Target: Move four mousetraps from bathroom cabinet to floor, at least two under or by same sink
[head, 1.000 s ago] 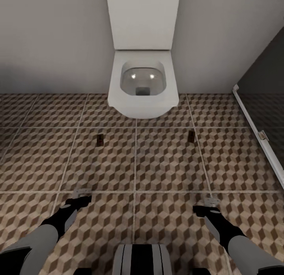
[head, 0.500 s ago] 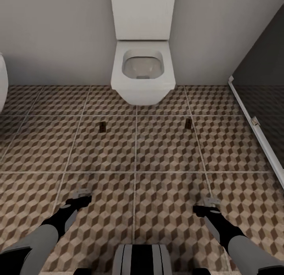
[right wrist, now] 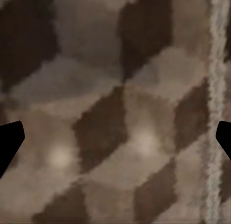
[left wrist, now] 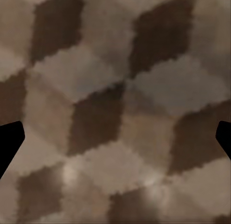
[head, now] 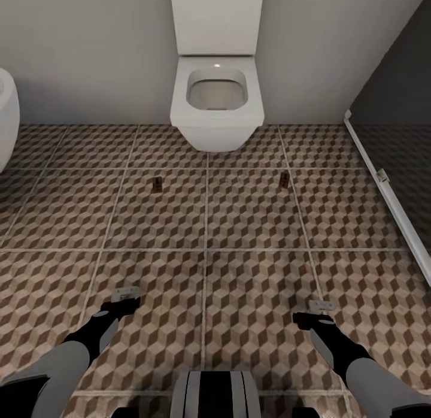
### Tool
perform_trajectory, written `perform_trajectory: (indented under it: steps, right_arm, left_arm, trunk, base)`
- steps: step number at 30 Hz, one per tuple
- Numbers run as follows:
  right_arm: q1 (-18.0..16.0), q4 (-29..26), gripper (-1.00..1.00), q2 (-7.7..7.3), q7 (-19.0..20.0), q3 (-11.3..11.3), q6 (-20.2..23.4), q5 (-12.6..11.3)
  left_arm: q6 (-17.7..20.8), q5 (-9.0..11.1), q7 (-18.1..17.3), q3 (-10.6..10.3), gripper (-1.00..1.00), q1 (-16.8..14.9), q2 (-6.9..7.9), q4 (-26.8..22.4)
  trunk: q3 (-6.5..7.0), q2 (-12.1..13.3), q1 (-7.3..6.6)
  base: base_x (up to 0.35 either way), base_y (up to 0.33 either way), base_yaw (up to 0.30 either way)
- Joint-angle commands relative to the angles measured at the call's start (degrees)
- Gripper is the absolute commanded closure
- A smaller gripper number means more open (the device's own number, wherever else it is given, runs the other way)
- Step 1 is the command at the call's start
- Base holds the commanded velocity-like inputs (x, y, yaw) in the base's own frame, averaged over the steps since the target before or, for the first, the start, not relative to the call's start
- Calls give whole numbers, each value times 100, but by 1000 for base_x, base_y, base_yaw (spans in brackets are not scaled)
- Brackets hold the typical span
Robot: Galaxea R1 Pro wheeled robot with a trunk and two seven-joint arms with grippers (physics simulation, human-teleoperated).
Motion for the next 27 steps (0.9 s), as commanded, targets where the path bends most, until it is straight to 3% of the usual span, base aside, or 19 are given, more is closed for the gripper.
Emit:
perform_trajectory:
  steps: [1, 11, 27]
  right_arm:
    - [0, -13, -100, -6, -41, 49, 32, -53]
    - [0, -13, -100, -6, -41, 48, 32, -62]
    - [0, -15, -100, -7, -41, 48, 32, -68]
  left_arm:
    - [-5, -5, 5, 20, -100, -2, -4, 2]
    - [-7, -4, 6, 23, -100, -2, -21, 7]
    - [-7, -5, 23, 21, -100, -2, -65, 7]
  trunk:
    - [-3, -1, -1]
    - [-3, -1, -1]
    - [351, 20, -43]
  base:
    - [-24, 0, 0]
    - [-9, 0, 0]
    - [-1, 0, 0]
